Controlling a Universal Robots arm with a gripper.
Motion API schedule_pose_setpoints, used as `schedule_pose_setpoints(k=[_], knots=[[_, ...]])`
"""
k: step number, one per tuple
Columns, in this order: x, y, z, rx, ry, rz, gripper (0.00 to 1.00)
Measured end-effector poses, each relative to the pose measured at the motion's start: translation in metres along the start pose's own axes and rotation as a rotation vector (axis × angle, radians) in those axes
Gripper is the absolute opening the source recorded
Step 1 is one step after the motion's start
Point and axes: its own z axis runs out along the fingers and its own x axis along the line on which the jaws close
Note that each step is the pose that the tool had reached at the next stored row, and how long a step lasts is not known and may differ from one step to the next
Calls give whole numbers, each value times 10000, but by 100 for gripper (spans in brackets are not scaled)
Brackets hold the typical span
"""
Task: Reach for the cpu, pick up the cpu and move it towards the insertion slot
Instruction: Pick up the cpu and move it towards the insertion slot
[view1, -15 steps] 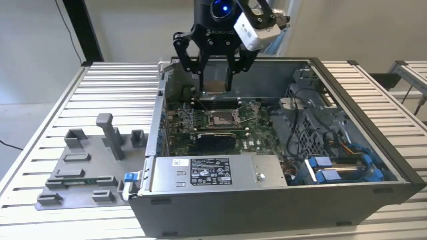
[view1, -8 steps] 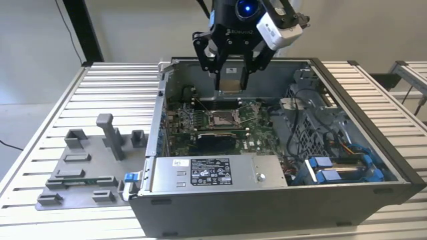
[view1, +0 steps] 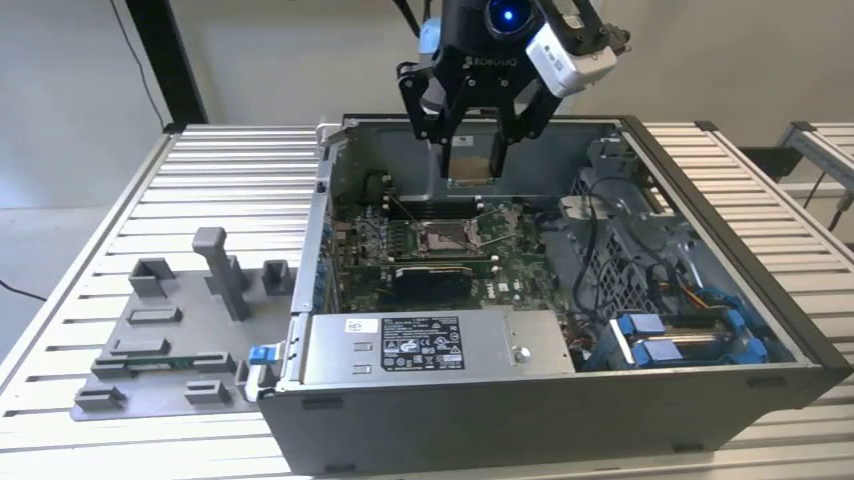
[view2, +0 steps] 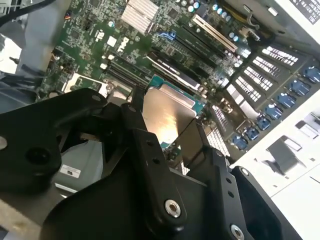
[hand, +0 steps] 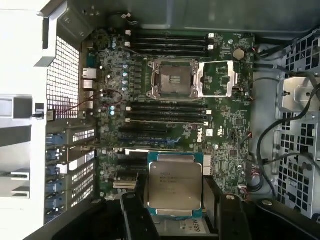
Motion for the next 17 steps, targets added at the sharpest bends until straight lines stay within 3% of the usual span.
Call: schedule_pose_setpoints(k=[4,17], knots=[[-8,47,2,1,0,1,0],[-52,426,23,0,0,1,0]])
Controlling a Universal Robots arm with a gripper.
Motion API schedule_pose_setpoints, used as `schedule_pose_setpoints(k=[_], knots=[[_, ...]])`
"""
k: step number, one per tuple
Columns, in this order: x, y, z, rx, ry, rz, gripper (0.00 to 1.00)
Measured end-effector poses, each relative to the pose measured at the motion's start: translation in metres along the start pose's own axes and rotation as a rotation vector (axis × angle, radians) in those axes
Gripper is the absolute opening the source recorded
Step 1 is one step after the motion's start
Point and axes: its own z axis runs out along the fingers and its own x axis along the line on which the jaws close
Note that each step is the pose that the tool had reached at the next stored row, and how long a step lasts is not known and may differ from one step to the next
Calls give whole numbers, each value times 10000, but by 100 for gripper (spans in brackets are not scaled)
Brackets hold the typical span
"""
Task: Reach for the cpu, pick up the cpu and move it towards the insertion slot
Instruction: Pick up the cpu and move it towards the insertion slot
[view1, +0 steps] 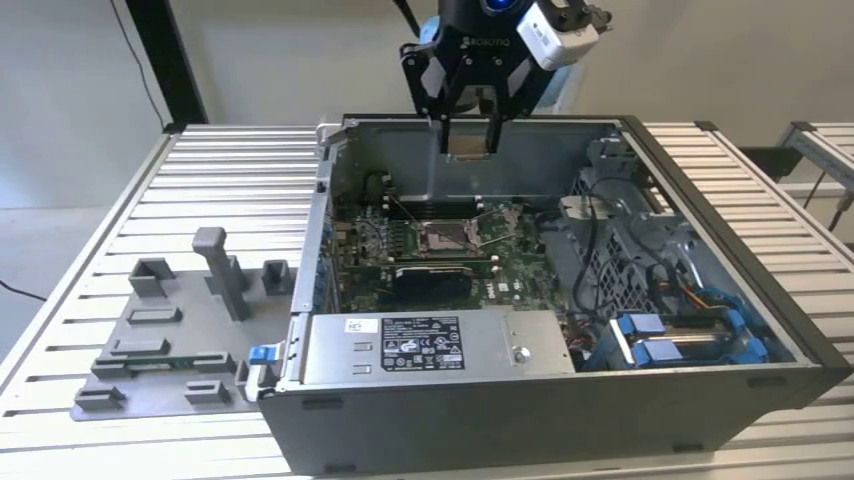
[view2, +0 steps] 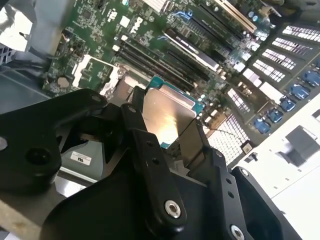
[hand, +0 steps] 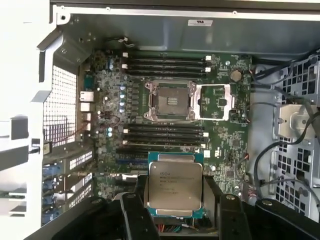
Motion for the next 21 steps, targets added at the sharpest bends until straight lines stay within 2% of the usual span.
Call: schedule_pose_setpoints(k=[7,13,18,21], knots=[[-7,171,16,0,0,0,0],[-16,340,42,0,0,-1,0],[-53,486,59,1,1,0,0],[-93,551,71,0,8,0,0]])
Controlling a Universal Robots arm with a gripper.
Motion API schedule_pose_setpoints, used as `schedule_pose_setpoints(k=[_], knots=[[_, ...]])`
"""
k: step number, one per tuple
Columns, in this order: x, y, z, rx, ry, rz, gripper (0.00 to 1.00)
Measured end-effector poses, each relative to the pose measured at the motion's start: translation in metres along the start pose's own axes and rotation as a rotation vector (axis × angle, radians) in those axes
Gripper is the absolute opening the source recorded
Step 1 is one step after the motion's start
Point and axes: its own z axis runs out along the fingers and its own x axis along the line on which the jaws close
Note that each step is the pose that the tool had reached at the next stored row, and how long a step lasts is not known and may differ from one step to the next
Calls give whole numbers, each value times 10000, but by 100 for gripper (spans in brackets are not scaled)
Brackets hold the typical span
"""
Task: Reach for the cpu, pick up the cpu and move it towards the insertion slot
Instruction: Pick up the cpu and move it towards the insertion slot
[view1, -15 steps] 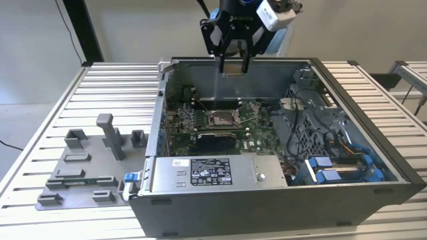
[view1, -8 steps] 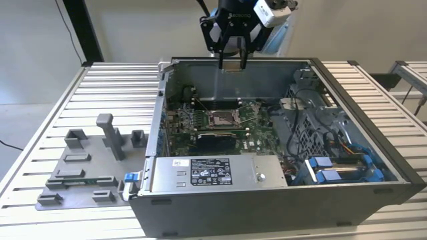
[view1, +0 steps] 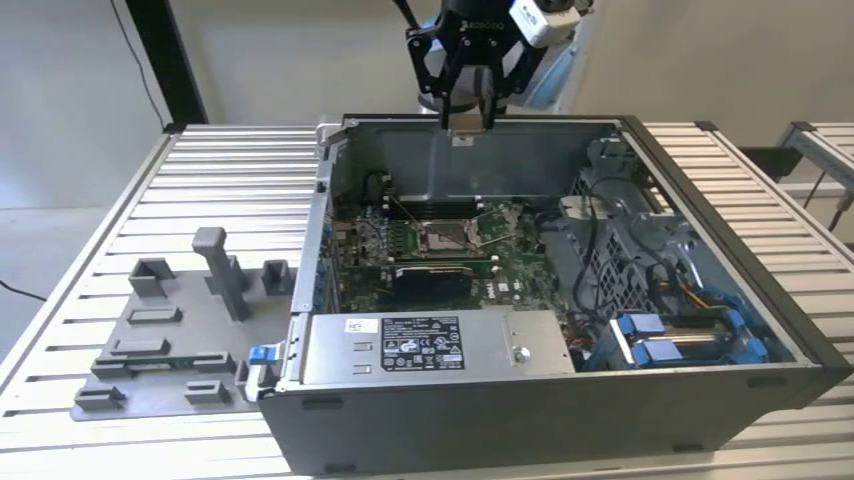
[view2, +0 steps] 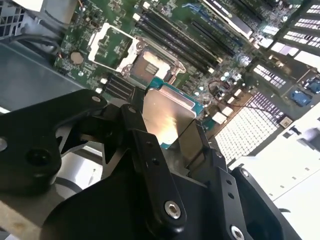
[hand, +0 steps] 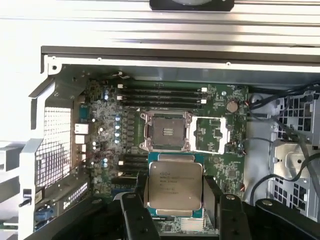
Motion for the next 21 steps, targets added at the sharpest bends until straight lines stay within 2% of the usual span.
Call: schedule_pose_setpoints(k=[2,3,5,8,9,14,21], knots=[[-27,37,9,0,21,1,0],[-40,58,14,-1,55,2,0],[-61,92,24,-3,148,6,0],[-68,137,33,-4,318,14,0],[-69,148,36,-5,337,14,0],[-69,205,41,-4,338,14,0],[-70,219,42,-4,338,13,0]])
